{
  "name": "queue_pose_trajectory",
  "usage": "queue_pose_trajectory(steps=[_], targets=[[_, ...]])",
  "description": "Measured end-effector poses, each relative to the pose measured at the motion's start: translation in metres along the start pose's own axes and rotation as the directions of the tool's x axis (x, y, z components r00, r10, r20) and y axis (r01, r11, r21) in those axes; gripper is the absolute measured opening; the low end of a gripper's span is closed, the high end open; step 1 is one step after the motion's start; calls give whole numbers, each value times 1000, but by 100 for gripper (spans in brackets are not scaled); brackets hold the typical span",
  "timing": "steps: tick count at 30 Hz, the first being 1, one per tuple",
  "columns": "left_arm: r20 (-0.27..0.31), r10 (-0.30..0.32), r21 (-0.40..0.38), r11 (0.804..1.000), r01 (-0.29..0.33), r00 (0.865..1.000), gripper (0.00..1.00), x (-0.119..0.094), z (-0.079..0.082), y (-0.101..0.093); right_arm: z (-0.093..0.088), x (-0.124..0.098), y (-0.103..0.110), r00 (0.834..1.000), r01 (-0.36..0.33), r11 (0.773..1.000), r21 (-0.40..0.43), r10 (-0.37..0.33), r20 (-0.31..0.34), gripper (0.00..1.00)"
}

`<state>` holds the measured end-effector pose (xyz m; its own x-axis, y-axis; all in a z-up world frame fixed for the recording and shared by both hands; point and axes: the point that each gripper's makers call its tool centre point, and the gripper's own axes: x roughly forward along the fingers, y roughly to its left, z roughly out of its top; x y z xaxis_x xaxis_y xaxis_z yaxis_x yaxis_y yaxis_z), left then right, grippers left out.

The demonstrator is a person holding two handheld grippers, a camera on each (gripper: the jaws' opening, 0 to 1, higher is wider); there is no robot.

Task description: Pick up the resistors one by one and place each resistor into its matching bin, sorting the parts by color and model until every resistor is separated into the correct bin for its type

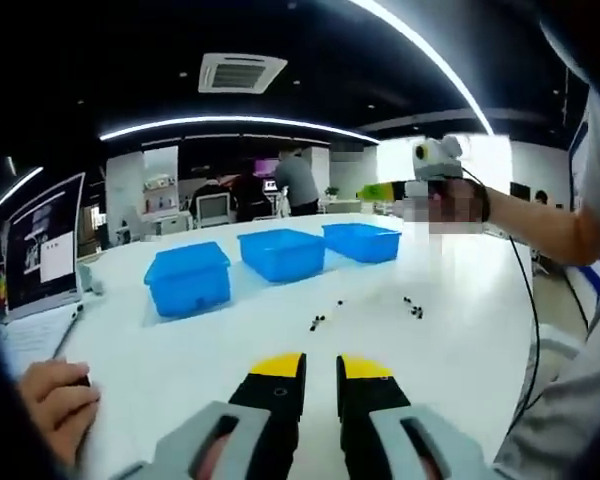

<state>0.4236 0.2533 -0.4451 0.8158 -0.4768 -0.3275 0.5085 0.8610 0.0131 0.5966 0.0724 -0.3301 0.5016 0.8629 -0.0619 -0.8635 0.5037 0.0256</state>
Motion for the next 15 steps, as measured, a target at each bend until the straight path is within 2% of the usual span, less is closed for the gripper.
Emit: queue_pose_trajectory(steps=[2,6,10,15], targets=[[-2,-9,-6,1000,9,1000,15,2,0,-3,9,-12,-26,995,94,996,-5,-93,42,4],[-7,-18,-3,1000,18,1000,15,5,2,-7,13,-35,-78,960,269,963,11,-269,79,4],[-4,-19,0,1000,19,1000,15,7,5,-7,0,-45,-103,935,350,936,32,-351,39,4],[-4,-2,-7,1000,2,1000,15,9,6,0,-26,-38,-114,928,372,926,65,-371,-28,4]])
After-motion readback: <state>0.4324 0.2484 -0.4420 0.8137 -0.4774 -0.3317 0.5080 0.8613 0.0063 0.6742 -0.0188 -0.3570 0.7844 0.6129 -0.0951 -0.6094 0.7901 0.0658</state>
